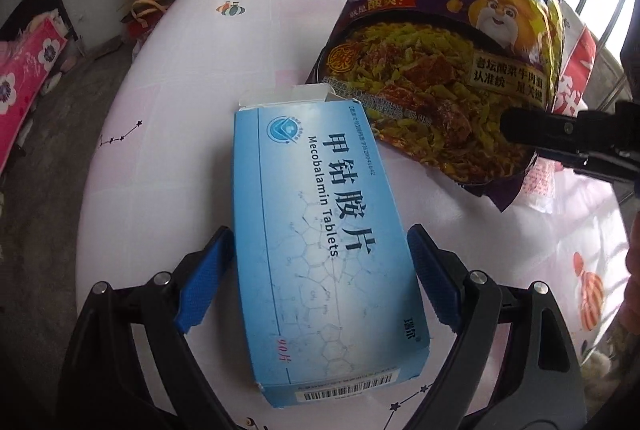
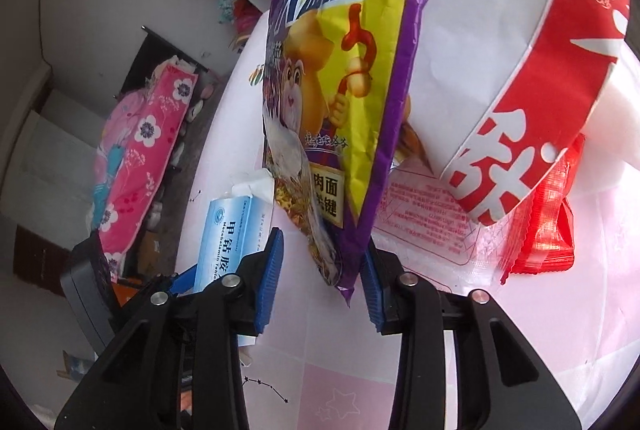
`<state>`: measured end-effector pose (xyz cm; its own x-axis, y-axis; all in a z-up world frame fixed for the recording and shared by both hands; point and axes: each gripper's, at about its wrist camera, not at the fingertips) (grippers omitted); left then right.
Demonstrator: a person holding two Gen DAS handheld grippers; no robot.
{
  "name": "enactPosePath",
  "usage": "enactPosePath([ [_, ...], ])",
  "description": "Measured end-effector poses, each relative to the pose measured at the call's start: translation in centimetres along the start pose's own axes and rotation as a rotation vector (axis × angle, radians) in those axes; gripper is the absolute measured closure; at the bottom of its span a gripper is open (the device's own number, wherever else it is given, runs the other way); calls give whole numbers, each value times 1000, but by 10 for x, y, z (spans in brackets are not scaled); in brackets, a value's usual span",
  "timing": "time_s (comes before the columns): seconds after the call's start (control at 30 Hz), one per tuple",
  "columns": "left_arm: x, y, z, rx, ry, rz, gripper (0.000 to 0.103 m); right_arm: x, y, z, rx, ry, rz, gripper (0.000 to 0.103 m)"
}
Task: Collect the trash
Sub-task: 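Grasp the purple noodle bag with the right gripper while the left holds the box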
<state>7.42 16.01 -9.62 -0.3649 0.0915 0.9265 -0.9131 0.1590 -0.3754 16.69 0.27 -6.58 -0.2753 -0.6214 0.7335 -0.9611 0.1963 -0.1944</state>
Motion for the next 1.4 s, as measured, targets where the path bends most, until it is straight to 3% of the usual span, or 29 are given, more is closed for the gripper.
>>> enactPosePath([
  [0.13,0,4,7,-22,-30,24,18,0,0,3,-13,-19,10,70],
  [0.3,0,2,4,-22,-21,21,19,-4,-5,-1,-4,-45,-11,89],
  [0.37,1,4,1,-2,-22,38,24,-3,-5,-5,10,-40,-36,89],
  [0.6,-2,3,-6,47,-14,82,29,-12,-4,-10,57,-5,-116,89],
  [0.97,2,3,-11,-44,35,32,32,-6,12,-15,7,-68,47,98],
  [1.1,9,8,-14,21,92,65,33,10,16,-25,57,-54,65,99],
  [1.4,32,22,-13,96,138,204,33,68,40,-29,208,-39,200,100],
])
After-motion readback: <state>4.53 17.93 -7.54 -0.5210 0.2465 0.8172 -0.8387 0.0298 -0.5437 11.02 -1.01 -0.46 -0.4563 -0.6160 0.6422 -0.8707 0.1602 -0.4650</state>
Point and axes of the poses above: each gripper's, at about its wrist camera, not at the fingertips, and x roughly against the way its jaws point, z to its right, y to its underside, and after that the axes turned 8 degrees about -z, right-handed
